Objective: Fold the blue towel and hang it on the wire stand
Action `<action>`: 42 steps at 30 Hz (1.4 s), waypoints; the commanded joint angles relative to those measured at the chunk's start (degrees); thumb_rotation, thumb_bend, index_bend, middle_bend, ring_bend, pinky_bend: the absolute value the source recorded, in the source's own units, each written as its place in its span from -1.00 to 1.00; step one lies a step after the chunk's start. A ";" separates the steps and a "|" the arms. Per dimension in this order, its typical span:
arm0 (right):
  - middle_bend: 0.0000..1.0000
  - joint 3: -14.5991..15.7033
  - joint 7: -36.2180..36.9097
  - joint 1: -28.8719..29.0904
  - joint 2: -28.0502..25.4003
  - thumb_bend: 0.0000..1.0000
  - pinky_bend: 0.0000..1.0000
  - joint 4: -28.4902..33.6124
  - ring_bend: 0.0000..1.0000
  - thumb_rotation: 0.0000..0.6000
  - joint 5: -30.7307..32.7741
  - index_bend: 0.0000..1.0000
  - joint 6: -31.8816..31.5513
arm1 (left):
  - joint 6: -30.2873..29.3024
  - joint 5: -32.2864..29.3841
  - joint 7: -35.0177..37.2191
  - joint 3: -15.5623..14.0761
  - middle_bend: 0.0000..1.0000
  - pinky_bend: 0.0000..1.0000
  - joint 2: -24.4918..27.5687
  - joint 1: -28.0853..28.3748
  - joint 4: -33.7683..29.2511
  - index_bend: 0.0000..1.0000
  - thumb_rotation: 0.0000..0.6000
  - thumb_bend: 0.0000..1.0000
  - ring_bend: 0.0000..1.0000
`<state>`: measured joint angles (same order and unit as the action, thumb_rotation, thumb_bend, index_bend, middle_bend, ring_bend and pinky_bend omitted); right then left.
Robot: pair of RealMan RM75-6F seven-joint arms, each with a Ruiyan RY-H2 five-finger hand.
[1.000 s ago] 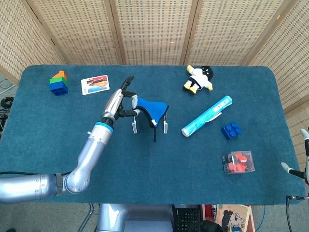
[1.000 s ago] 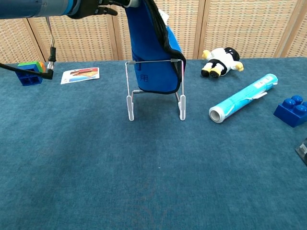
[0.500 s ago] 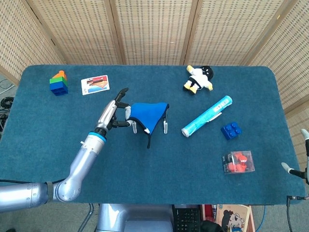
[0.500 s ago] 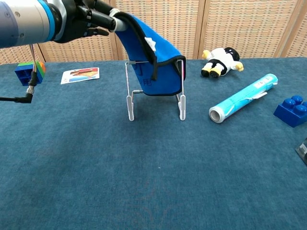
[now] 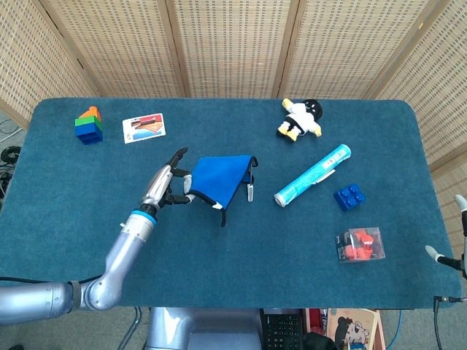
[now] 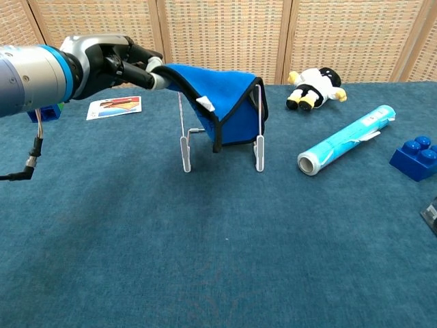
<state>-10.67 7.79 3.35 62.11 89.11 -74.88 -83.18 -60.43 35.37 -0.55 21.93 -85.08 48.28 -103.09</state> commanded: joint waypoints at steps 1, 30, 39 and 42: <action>-1.00 0.00 0.04 -0.02 -0.04 -1.00 -1.00 0.07 -1.00 1.00 0.00 -1.00 -0.03 | 0.05 0.18 -0.36 -0.35 -1.00 -1.00 -0.54 -0.10 0.56 0.58 1.00 0.60 -1.00; -1.00 0.27 0.35 -0.33 -0.40 -1.00 -1.00 0.80 -1.00 1.00 -1.03 -1.00 -0.87 | 0.71 16.31 0.62 -4.36 -1.00 -1.00 3.87 -4.39 1.75 -1.00 1.00 -0.84 -1.00; -1.00 0.52 0.13 -0.54 -0.53 -1.00 -1.00 1.43 -1.00 1.00 -1.82 -1.00 -1.58 | 5.65 19.32 2.59 -6.48 -1.00 -1.00 11.37 -6.47 -1.53 -1.00 1.00 -0.84 -1.00; -1.00 0.57 0.14 -0.59 -0.61 -1.00 -1.00 1.59 -1.00 1.00 -2.02 -1.00 -1.75 | 6.11 20.49 2.60 -7.21 -1.00 -1.00 13.74 -7.26 -2.22 -1.00 1.00 -0.84 -1.00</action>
<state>-10.10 7.92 2.77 61.51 90.69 -76.90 -84.91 -54.94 55.02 1.89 15.39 -72.64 41.69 -104.61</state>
